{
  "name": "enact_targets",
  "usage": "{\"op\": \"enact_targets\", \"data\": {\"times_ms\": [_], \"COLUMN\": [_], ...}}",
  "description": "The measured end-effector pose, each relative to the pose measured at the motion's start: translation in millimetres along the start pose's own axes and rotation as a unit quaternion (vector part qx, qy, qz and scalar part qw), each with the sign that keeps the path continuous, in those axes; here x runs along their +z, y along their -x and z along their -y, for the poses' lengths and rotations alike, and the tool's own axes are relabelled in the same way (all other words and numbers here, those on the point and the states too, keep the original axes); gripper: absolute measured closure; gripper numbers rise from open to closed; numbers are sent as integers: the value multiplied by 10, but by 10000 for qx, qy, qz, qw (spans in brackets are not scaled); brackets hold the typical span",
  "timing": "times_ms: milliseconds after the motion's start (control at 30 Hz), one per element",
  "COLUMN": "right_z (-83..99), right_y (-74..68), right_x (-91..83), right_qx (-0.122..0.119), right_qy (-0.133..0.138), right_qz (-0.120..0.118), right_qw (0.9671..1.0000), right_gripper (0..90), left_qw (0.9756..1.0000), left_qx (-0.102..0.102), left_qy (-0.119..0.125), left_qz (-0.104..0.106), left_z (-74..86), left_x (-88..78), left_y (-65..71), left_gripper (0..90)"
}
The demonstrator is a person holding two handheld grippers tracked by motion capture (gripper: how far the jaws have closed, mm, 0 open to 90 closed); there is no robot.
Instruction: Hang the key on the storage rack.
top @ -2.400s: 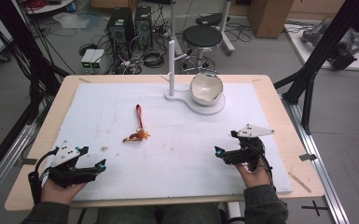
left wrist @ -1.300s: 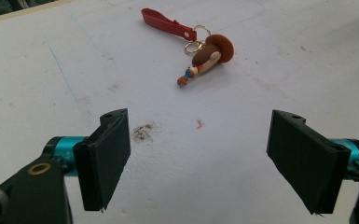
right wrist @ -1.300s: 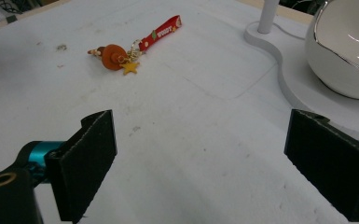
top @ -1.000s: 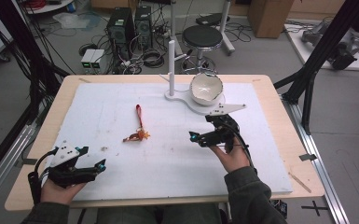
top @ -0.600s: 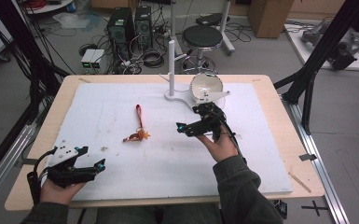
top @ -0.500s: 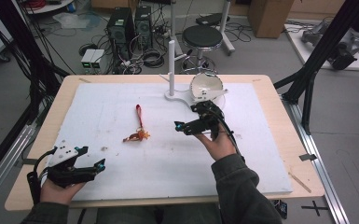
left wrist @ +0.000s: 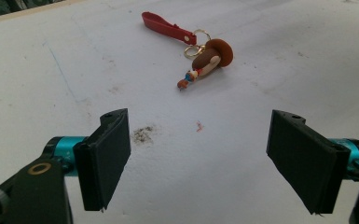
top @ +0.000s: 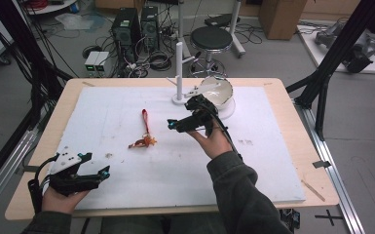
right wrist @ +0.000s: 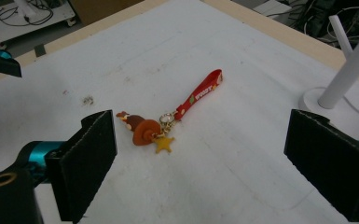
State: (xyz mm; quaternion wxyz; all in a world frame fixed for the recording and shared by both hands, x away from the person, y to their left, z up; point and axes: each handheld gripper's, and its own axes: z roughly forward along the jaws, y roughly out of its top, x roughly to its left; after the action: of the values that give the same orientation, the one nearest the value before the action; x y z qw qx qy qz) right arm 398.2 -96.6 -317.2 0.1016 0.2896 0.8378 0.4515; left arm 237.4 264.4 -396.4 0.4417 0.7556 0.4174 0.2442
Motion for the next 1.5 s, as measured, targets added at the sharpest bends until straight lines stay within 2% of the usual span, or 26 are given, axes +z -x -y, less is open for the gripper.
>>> {"op": "enact_targets", "data": {"times_ms": [267,433,567,667,767,1133,1233,1500], "right_z": [-114,-247,-346,-423,-459,-454,-438,-398], "right_y": [-22,-47,-55,-50,-48,-22,-16,1], "right_x": [237,360,456,524,588,921,1023,1209], "right_qx": [56,23,60,97,136,232,379,457], "right_qy": [-114,-74,-177,-120,-148,-443,-543,-735], "right_qz": [-59,-55,-43,-44,-52,107,84,81], "right_qw": [9999,10000,9998,9999,9998,9987,9978,9962], "right_gripper": [86,92,92,95,137,174,178,238], "left_qw": [10000,10000,10000,10000,10000,10000,10000,10000], "left_qx": [3,17,21,31,11,18,0,-5], "left_qy": [2,4,-13,5,17,-1,-2,-6], "left_qz": [16,3,1,0,-2,4,7,10], "left_z": [3,1,2,3,4,5,7,11], "left_x": [3,1,-6,-8,-8,-6,-3,0], "left_y": [-2,-1,-7,-14,-15,-20,-21,-27], "left_gripper": [220,220,220,220,220,220,220,220]}}
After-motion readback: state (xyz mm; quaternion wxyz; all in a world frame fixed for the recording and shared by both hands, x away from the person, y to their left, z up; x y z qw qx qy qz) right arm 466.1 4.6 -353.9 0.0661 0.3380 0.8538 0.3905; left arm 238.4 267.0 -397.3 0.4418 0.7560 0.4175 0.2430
